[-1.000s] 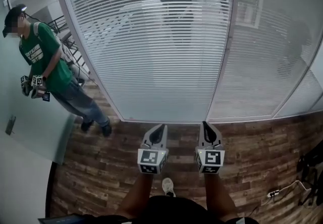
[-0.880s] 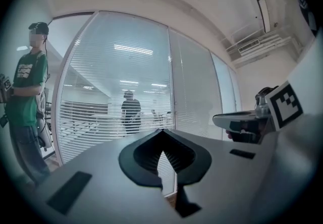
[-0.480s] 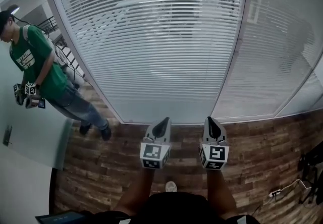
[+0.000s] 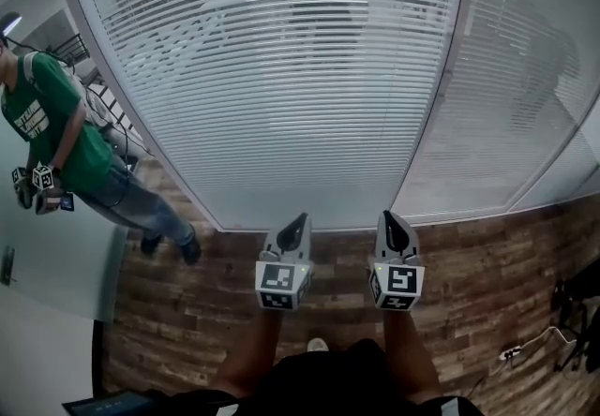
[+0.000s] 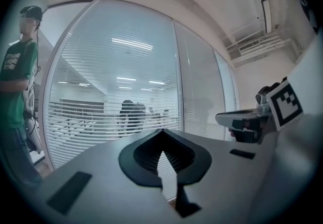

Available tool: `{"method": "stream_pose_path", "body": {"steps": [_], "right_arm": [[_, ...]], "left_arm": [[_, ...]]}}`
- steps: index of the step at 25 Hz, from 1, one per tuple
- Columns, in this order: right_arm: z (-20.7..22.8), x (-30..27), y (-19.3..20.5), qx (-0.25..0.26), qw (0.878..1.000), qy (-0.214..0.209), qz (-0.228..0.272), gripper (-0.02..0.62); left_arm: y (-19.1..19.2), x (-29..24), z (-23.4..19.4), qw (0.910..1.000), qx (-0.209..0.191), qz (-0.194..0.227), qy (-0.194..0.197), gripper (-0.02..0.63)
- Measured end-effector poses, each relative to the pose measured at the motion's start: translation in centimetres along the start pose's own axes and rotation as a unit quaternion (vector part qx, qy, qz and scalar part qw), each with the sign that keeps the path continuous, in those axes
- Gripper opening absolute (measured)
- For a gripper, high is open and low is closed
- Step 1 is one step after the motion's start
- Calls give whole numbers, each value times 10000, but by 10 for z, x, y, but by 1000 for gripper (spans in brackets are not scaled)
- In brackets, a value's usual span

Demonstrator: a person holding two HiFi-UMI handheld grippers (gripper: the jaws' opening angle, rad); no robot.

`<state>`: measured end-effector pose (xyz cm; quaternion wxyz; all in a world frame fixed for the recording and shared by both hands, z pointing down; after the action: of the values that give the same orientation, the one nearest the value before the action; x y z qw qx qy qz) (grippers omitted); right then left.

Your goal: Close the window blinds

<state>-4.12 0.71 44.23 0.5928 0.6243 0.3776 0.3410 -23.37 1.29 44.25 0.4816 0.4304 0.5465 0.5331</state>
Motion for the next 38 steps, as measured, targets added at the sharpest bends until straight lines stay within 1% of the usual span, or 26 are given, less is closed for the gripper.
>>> {"method": "stream_pose_path", "body": {"steps": [2, 6, 11, 14, 17, 20, 23, 26, 29, 31, 36, 38], "right_arm": [[1, -6, 0, -7, 10000, 15, 13, -3], [3, -18, -2, 22, 10000, -5, 56, -3], [17, -29, -1, -32, 9999, 99, 40, -3], [28, -38, 0, -49, 9999, 87, 37, -3], [43, -47, 2, -51, 10000, 50, 50, -4], [57, -57, 5, 2, 10000, -18, 11, -3], [73, -63, 14, 75, 9999, -73, -17, -3], [91, -71, 22, 79, 9999, -89, -43, -3], [114, -85, 16, 59, 9999, -109, -50, -3], [128, -93, 15, 28, 9999, -119, -35, -4], [152, -98, 8, -102, 9998, -122, -85, -3], [164, -101, 4, -112, 9998, -164, -78, -4]], "left_arm": [[1, -6, 1, 9999, -48, 49, 86, 0], [-2, -18, -3, 10000, -54, 61, 30, 0], [-3, -39, 1, 9999, -100, 106, 82, 0], [-4, -53, 7, 9998, -100, 124, 142, 0], [-13, -69, 16, 9999, -43, 107, 103, 0], [-4, -87, 25, 9999, -37, 55, 146, 0], [0, -102, 38, 9999, 44, 119, 90, 0], [10, -119, 50, 9999, -43, 133, 100, 0], [-4, -142, 59, 9999, -24, 75, 78, 0], [-8, -157, 67, 9999, -3, 67, 138, 0], [-20, -177, 83, 9998, -93, 58, 152, 0], [-28, -186, 92, 9999, -41, -8, 154, 0]]}}
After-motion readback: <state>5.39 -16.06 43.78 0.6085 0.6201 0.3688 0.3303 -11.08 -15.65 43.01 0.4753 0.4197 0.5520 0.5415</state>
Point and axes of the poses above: the fingertips, and each gripper's own axes: x backward along the fingers, z to its right, y out of its underside, the point moved 4 cm from there along x, backward along the fingers, and after that the axes turned 13 degrees about -y, right-handed, at the moved point
